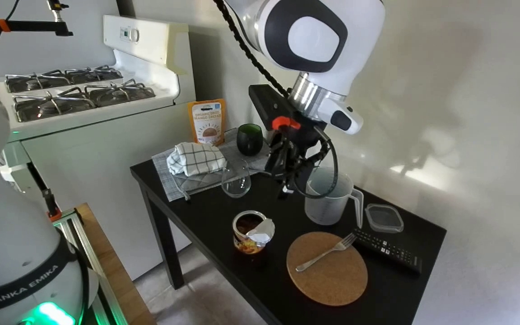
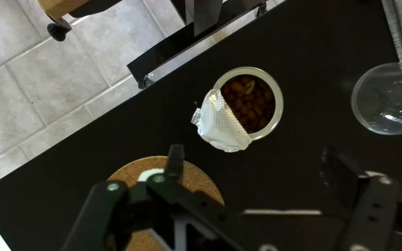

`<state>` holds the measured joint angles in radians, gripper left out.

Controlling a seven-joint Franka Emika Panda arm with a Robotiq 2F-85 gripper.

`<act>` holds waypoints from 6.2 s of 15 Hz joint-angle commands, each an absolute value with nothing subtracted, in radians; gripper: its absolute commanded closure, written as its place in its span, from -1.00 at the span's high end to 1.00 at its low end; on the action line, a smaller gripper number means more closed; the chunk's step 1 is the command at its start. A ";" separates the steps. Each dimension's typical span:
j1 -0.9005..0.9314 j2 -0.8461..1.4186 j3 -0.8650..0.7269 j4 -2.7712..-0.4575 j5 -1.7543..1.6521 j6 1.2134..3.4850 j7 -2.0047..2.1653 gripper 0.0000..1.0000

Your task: Pick up the black ball like object from the table put it in the clear jar, pick up the silver fork and then put it in the glass cup on the left

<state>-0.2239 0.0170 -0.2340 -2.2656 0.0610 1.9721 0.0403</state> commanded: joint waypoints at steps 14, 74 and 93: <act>-0.278 0.198 -0.274 -2.246 0.014 2.356 -0.043 1.00; -0.516 0.178 -0.053 -2.486 0.216 2.845 -0.611 -0.96; -0.392 -0.249 0.230 -2.782 1.128 2.763 -1.479 -0.96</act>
<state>-0.4010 -0.2185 0.2307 -2.7310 1.1172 2.7798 -1.4446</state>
